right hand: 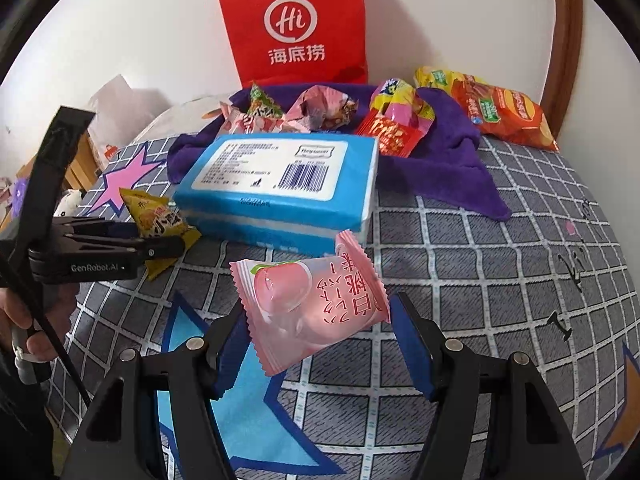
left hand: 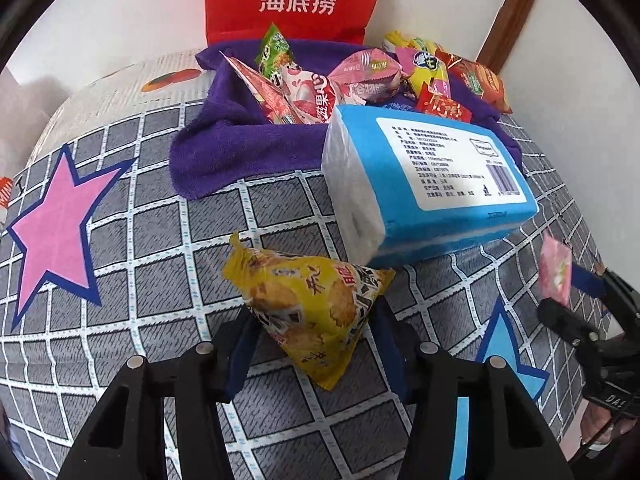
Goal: Organize snacks
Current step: 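Lift both held snacks up off the bed cover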
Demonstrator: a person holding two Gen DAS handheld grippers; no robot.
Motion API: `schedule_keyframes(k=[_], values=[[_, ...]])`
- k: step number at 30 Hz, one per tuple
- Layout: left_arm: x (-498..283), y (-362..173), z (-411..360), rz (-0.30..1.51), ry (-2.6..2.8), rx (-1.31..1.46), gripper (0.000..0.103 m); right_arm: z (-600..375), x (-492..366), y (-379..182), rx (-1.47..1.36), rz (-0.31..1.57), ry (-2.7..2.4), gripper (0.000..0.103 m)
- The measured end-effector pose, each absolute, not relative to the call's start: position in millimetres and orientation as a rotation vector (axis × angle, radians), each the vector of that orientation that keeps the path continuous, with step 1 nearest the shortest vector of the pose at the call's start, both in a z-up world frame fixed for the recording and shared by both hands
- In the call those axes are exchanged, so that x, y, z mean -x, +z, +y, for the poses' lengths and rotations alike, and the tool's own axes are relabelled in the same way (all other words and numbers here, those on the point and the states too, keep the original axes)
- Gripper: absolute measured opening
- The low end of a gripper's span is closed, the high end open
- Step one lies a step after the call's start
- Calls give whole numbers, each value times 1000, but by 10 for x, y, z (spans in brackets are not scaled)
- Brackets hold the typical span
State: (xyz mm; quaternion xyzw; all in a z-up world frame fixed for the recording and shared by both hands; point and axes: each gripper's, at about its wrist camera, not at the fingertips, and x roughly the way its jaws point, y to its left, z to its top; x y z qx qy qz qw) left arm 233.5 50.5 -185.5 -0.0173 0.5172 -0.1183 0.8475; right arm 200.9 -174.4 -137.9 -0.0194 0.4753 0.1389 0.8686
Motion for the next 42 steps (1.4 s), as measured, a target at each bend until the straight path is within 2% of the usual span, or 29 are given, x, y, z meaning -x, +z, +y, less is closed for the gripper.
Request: schedule_keyframes(k=[15, 26, 42], values=[[-1906, -1501, 494, 1022, -280, 62, 51, -1682, -1802, -1160, 47, 985, 275, 67], [-1592, -1222, 385, 985, -315, 65, 51, -1705, -1605, -788, 37, 937, 245, 67], [-1416, -552, 338, 866, -315, 46, 51, -1827, -1631, -148, 3, 847, 174, 67]])
